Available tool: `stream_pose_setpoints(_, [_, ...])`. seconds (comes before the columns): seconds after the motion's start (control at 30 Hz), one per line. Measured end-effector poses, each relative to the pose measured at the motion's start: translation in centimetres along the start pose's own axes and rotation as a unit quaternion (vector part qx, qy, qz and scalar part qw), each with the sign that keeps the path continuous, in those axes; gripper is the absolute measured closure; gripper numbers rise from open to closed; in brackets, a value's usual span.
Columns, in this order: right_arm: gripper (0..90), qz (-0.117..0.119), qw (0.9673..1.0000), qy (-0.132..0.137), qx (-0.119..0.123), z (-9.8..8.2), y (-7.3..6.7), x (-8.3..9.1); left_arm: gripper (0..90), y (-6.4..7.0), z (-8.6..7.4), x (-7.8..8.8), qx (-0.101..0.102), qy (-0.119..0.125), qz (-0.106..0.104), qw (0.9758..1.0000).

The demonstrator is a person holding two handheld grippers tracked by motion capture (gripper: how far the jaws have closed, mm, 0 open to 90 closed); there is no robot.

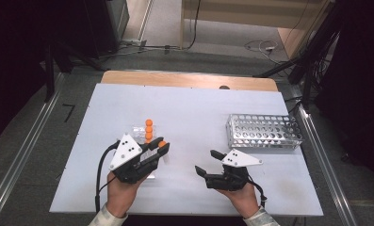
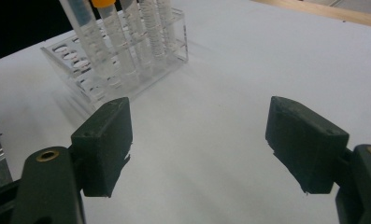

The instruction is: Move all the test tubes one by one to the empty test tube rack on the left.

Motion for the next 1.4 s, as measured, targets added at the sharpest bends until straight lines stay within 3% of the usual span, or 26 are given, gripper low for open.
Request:
stream_pose_setpoints(0.23, [21.8, -0.004, 1.0, -0.003, -0.002, -0.1, 0.1, 0.0, 70.2, -2.0, -0.2, 1.6, 0.003, 0.004, 0.038, 0.9993])
stream_pose_setpoints(0.5, [22.1, -0.007, 1.0, -0.001, -0.003, -0.1, 0.3, 0.1, 70.2, -3.0, -0.5, 1.6, -0.008, 0.012, 0.07, 0.9975])
stream_pose_setpoints(1.0, [22.4, -0.006, 1.0, -0.002, 0.0, -0.1, 0.1, 0.1, 69.7, -3.9, -3.4, 0.1, -0.005, -0.02, 0.083, 0.9963])
stream_pose_setpoints(1.27, [22.4, -0.006, 1.0, -0.004, 0.0, -0.2, 0.1, 0.0, 68.8, -3.9, -4.1, -0.2, -0.004, -0.029, 0.082, 0.9962])
stream_pose_setpoints(1.33, [22.4, -0.005, 1.0, -0.003, 0.0, -0.2, 0.0, 0.0, 60.5, -3.9, -4.1, -0.2, -0.002, -0.032, 0.078, 0.9964])
stream_pose_setpoints(1.4, [22.4, -0.006, 1.0, -0.004, 0.0, -0.2, 0.1, 0.0, 57.7, -3.8, -4.0, -0.1, -0.003, -0.03, 0.079, 0.9964])
Point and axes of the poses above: each handheld gripper's, and its own axes: x roughly backward along the jaws, z roughly out of its top, y roughly to its right, the point moved 6 cm from there along -x, roughly forward along the jaws, and after that the axes turned 7 degrees about x, right-handed, at the moved point
